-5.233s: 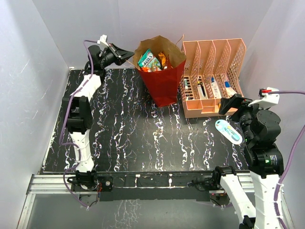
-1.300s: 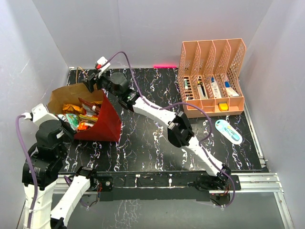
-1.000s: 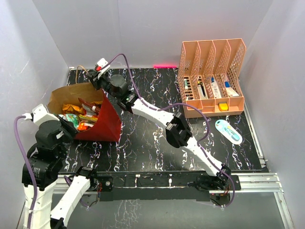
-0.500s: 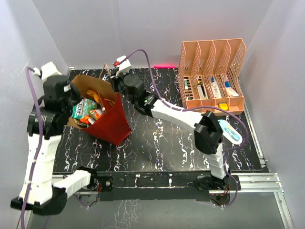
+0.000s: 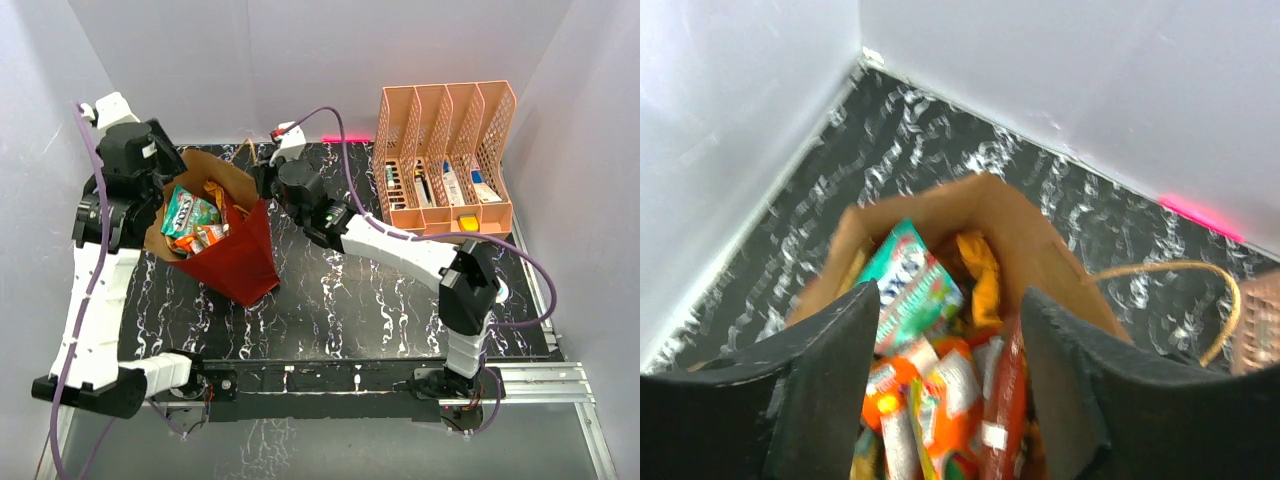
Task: Take the snacks out of the paper bag
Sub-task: Adjust the paper bag at the center of the board.
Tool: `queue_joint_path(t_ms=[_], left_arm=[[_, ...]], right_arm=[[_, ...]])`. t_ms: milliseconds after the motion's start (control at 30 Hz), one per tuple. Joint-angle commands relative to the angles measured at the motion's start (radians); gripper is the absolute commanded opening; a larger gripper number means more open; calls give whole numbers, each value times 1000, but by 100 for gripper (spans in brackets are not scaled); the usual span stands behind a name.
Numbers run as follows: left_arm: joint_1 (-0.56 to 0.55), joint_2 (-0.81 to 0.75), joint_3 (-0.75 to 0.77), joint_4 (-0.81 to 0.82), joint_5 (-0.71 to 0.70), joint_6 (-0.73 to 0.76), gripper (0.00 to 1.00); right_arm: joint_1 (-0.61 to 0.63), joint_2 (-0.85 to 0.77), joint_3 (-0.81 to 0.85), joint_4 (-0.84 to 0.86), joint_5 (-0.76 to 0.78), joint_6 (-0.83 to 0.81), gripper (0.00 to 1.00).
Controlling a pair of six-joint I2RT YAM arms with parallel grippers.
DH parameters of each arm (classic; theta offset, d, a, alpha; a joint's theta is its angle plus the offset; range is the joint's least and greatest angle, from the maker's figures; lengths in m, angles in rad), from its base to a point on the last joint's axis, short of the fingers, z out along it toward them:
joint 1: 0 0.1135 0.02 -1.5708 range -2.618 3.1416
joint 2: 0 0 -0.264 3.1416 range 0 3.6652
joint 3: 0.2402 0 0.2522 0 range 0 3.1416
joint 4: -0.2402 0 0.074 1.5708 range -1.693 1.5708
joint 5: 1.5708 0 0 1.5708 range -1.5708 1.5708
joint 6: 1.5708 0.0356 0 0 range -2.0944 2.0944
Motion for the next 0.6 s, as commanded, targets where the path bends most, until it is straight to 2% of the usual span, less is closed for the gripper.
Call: queue_joint_path(t_ms=[0, 100, 167, 300, 433, 567], left_arm=[[4, -159, -68, -113, 174, -74, 66], [4, -233, -70, -181, 250, -92, 90], [5, -236, -28, -205, 317, -89, 98], [4, -188, 42, -288, 319, -118, 98], [4, -174, -39, -279, 231, -102, 98], [4, -75, -45, -262, 271, -91, 98]], right_arm=[[-7, -172, -82, -2, 173, 46, 8], [-8, -261, -174, -23, 198, 41, 8], [-9, -323, -242, -35, 191, 61, 8], [-10, -414, -336, -70, 149, 90, 8], [-9, -472, -378, -117, 148, 91, 8], [-9, -529, -425, -136, 116, 87, 8]])
